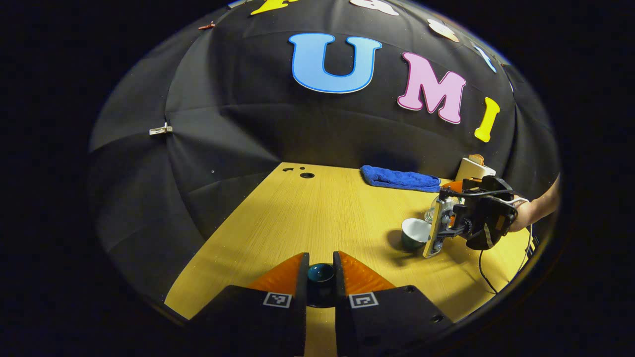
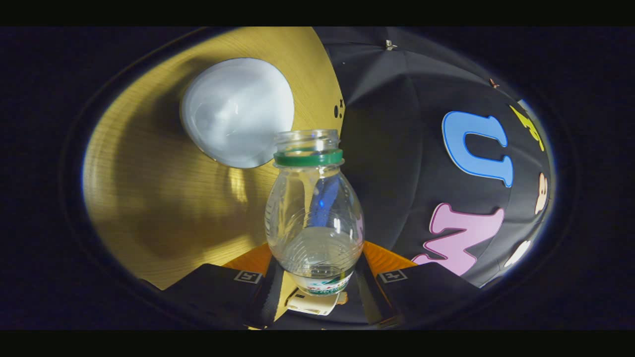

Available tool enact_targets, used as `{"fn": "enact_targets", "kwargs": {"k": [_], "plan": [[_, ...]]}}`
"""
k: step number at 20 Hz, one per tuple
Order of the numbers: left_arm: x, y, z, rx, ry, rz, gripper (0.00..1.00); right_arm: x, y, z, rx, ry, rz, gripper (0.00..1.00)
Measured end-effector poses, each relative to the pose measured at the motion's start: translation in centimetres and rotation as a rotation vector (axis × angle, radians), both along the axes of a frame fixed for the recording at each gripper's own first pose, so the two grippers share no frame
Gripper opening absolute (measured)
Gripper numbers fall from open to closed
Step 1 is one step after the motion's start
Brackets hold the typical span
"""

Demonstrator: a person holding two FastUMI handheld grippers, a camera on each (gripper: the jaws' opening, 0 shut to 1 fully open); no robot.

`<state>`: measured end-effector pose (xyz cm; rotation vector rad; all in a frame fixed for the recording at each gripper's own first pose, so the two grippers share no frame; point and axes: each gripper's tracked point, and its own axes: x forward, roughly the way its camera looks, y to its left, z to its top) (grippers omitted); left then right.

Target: Open the teacup lid with one hand, grasp the water bottle and pour water into the teacup with the other hand; after pouring, place the water bottle on the coaster and then close the teacup lid.

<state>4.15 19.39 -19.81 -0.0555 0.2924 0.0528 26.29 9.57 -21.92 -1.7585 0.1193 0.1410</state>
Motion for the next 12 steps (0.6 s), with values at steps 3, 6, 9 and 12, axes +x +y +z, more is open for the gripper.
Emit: {"fn": "enact_targets", "kwargs": {"k": [3, 6, 9, 12], "plan": [[0.1, 0.3, -0.4, -0.005, 0.005, 0.003, 0.28, 0.1, 0.6, 0.0, -0.014, -0.007, 0.012, 0.65], [0.4, 0.6, -0.4, -0.01, 0.003, 0.01, 0.24, 0.4, 1.0, 0.2, -0.046, -0.012, 0.036, 0.7], [0.3, 0.9, -0.4, -0.01, 0.004, 0.013, 0.28, 0.6, 1.0, 0.3, -0.077, -0.006, 0.05, 0.7], [0.5, 0.8, -0.7, -0.013, 0.011, 0.011, 0.28, 1.1, 1.5, 0.5, -0.089, -0.013, 0.067, 0.7]]}}
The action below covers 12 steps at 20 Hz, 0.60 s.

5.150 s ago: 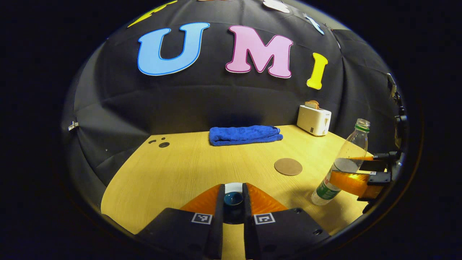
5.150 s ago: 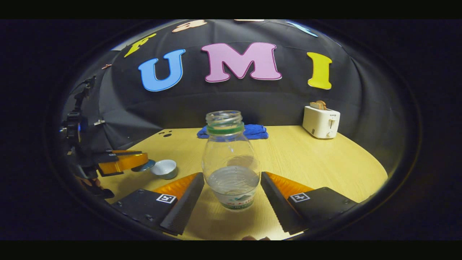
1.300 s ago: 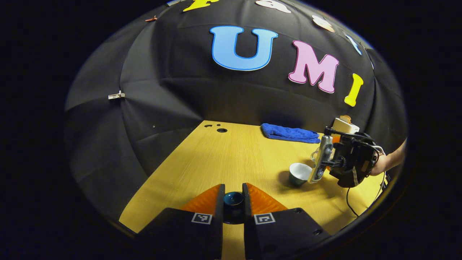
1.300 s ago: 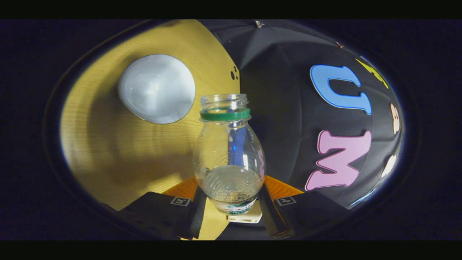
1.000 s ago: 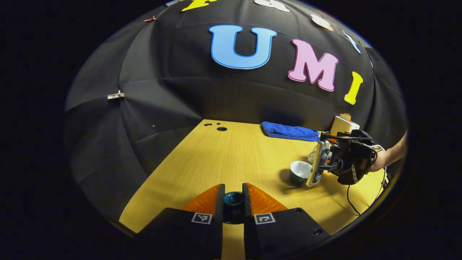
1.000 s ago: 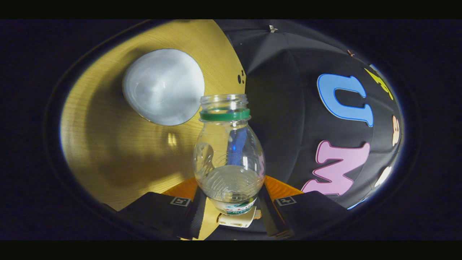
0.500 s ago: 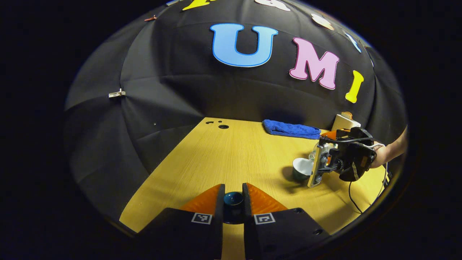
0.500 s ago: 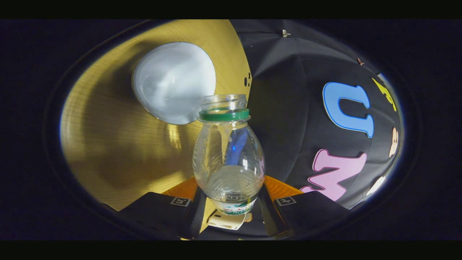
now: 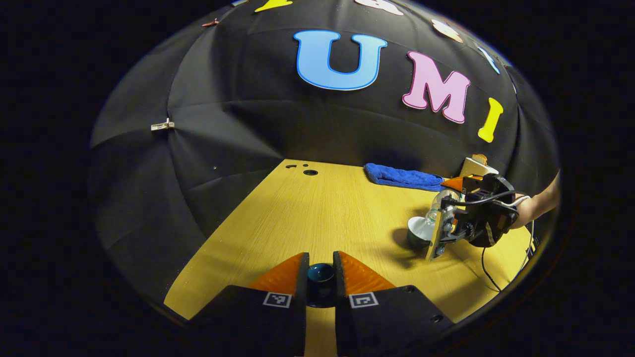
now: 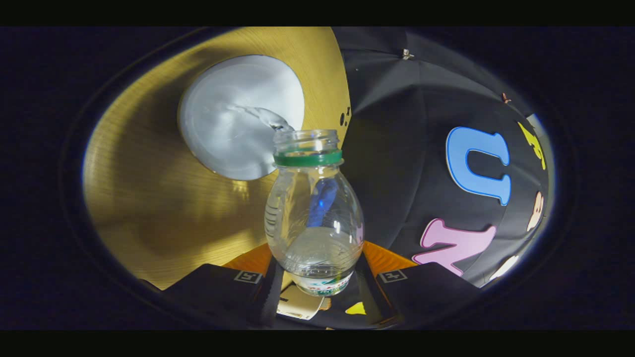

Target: Open the teacup lid with one hand, grasp the water bottle and pour water into the teacup with the other hand; after pouring, place the water bottle on the coaster and then close the teacup lid.

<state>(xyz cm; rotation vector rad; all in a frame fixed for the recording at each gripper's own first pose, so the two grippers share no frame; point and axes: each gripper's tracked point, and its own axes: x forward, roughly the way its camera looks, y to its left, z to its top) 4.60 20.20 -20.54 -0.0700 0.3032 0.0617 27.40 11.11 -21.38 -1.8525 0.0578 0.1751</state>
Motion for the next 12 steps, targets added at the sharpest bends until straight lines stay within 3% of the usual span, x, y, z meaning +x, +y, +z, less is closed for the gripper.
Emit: {"fn": "enact_targets", "kwargs": {"k": [12], "plan": [[0.4, -0.2, -0.8, -0.02, 0.012, 0.002, 0.24, 1.3, 0.7, 1.6, -0.096, -0.029, 0.074, 0.7]]}}
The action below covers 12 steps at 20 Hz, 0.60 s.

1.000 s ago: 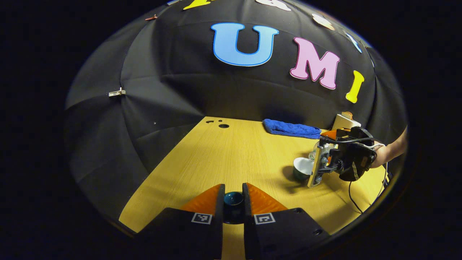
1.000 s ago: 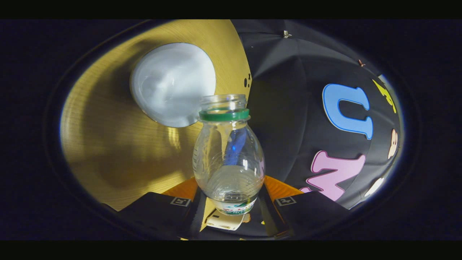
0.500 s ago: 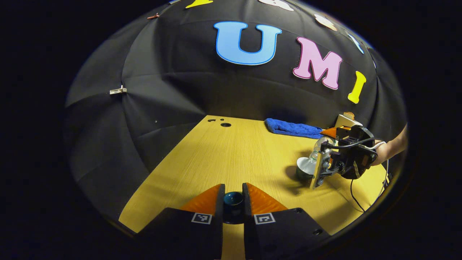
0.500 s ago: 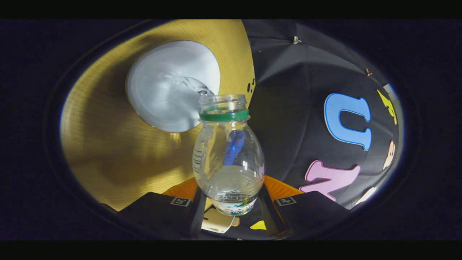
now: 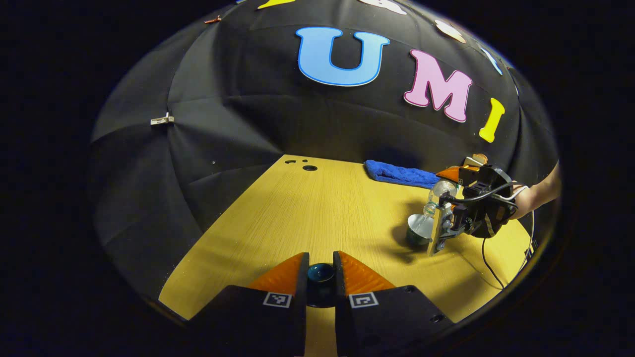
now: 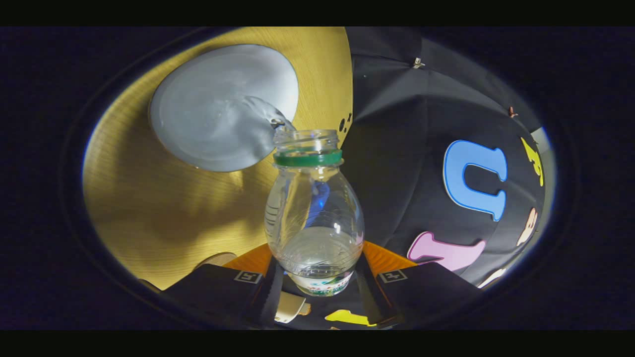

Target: Open the teacup lid with one hand, grasp the water bottle and pour water into the teacup with the other hand; after pouring, place the water bottle on the coaster and then close the teacup lid.

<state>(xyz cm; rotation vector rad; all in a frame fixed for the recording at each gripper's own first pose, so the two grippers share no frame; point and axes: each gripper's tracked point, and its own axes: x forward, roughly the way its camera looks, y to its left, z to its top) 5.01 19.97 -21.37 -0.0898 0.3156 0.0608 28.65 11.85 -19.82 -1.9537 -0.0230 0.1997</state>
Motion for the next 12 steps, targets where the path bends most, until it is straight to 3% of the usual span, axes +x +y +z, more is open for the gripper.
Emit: {"fn": "enact_targets", "kwargs": {"k": [1, 3, 4, 8, 12], "plan": [[0.0, 0.0, -0.1, 0.0, -0.001, -0.001, 0.28, 0.3, 0.2, 0.1, -0.008, -0.003, 0.007, 0.7], [0.1, 0.0, -0.1, 0.003, -0.003, -0.004, 0.24, 0.5, 0.5, 0.3, -0.026, -0.007, 0.022, 0.7], [0.1, 0.0, -0.1, 0.003, -0.005, -0.005, 0.28, 0.6, 0.6, 0.4, -0.035, -0.009, 0.03, 0.7], [0.0, -0.3, -0.1, 0.003, -0.008, -0.008, 0.24, 0.8, 1.2, 1.0, -0.071, -0.029, 0.066, 0.7], [-0.4, -0.4, -0.3, 0.006, -0.006, -0.012, 0.28, 0.9, 1.4, 1.5, -0.098, -0.048, 0.082, 0.7]]}}
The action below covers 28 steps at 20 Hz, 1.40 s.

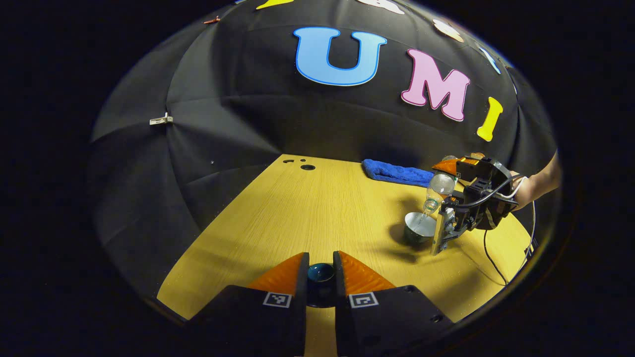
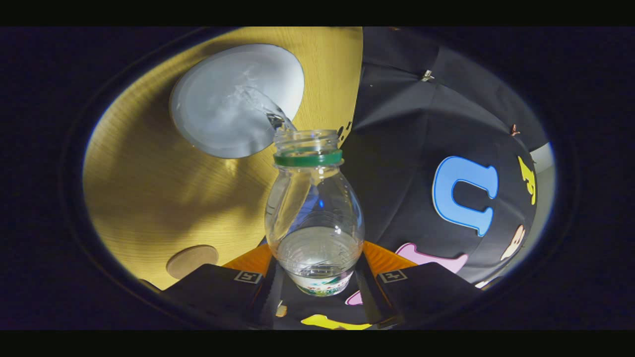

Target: Open the teacup lid with one hand, grasp the water bottle and pour water into the teacup with the other hand; after pouring, place the water bottle on the coaster and then close the teacup lid.

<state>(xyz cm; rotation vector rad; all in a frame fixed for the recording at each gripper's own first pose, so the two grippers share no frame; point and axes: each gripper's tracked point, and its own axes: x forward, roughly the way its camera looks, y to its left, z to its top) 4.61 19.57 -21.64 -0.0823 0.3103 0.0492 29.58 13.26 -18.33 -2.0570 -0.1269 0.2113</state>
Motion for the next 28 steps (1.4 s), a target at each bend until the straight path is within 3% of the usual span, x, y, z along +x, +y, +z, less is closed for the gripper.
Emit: {"fn": "enact_targets", "kwargs": {"k": [1, 2, 4, 5, 11, 12, 13, 15, 21, 27, 28], "plan": [[-0.2, 0.0, 0.1, 0.001, -0.001, 0.0, 0.24, -0.2, -0.2, 0.3, -0.003, -0.006, 0.004, 0.7], [-0.3, -0.1, 0.0, 0.003, -0.001, 0.0, 0.28, -0.5, -0.4, 0.5, -0.007, -0.009, 0.009, 0.7], [-0.4, -0.1, 0.0, 0.003, -0.002, -0.001, 0.24, -0.8, 0.0, 0.6, -0.026, -0.017, 0.028, 0.7], [-0.6, -0.2, 0.1, 0.003, -0.003, -0.001, 0.28, -0.8, 0.4, 0.7, -0.038, -0.02, 0.04, 0.7], [-0.9, -0.1, 0.8, 0.014, -0.024, 0.009, 0.28, -1.0, 1.3, 1.9, -0.081, -0.04, 0.091, 0.7], [-1.0, -0.1, 1.0, 0.015, -0.029, 0.01, 0.24, -1.0, 1.4, 2.3, -0.089, -0.046, 0.095, 0.7], [-1.1, -0.1, 1.2, 0.016, -0.033, 0.01, 0.28, -0.8, 1.7, 2.6, -0.1, -0.051, 0.1, 0.7], [-1.1, -0.3, 1.4, 0.019, -0.038, 0.011, 0.24, -0.9, 1.9, 2.6, -0.117, -0.053, 0.113, 0.7], [-1.9, -0.6, 1.9, 0.017, -0.044, 0.021, 0.28, -1.2, 2.9, 3.0, -0.18, -0.053, 0.173, 0.7], [-3.1, -1.5, 1.8, 0.022, -0.042, 0.031, 0.24, -1.6, 3.0, 2.8, -0.195, -0.052, 0.175, 0.7], [-3.3, -1.6, 1.8, 0.019, -0.043, 0.037, 0.28, -1.6, 2.9, 2.9, -0.194, -0.048, 0.172, 0.7]]}}
